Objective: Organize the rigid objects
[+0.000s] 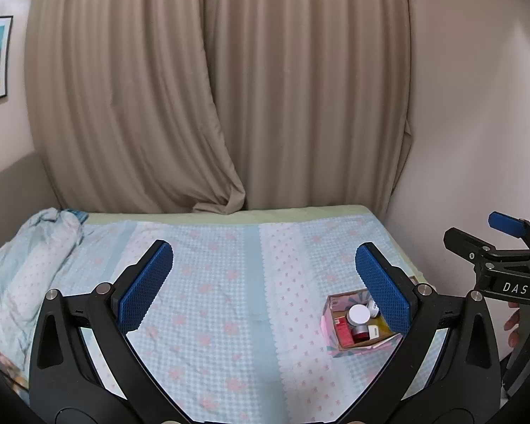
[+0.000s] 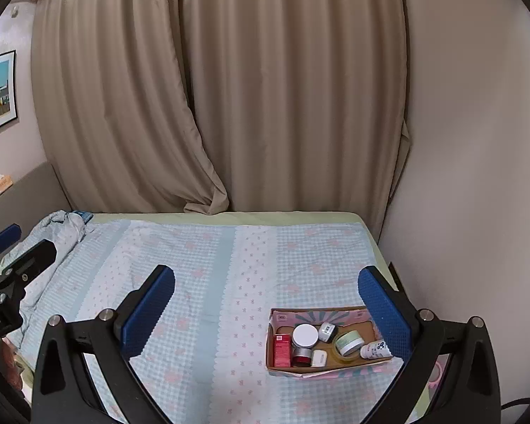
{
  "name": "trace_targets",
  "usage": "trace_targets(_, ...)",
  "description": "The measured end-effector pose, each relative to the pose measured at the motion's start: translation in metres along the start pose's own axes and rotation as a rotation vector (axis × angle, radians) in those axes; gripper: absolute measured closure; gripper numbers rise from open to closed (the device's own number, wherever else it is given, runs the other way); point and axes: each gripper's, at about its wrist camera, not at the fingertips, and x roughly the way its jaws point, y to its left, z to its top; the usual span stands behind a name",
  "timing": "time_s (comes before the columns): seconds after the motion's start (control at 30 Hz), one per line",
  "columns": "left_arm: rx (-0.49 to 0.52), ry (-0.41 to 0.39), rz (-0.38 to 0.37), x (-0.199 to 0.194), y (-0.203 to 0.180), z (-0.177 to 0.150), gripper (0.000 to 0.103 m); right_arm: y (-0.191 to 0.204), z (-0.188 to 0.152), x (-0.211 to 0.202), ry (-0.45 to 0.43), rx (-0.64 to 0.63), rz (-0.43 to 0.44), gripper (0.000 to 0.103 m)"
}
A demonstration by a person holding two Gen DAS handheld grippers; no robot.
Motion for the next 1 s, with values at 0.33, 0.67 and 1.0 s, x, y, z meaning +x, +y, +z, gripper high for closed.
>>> trace_targets(0.33, -0.003, 0.011, 0.003, 0.002, 0.000, 0.002, 0.000, 0.004, 0.000, -0.001, 0.008, -0.001, -0.009, 0.000)
trace_targets(0.67, -0.004, 0.035, -0.001, 0.010, -0.002, 0.000, 0.000, 0.002, 0.000, 0.003, 0.026, 0.006, -0.017, 0.000)
trace_targets(1.0, -0.003, 0.060, 0.002, 0.020, -0.002, 0.000, 0.000, 0.002, 0.003, 0.002, 0.038, 0.010, -0.028, 0.000)
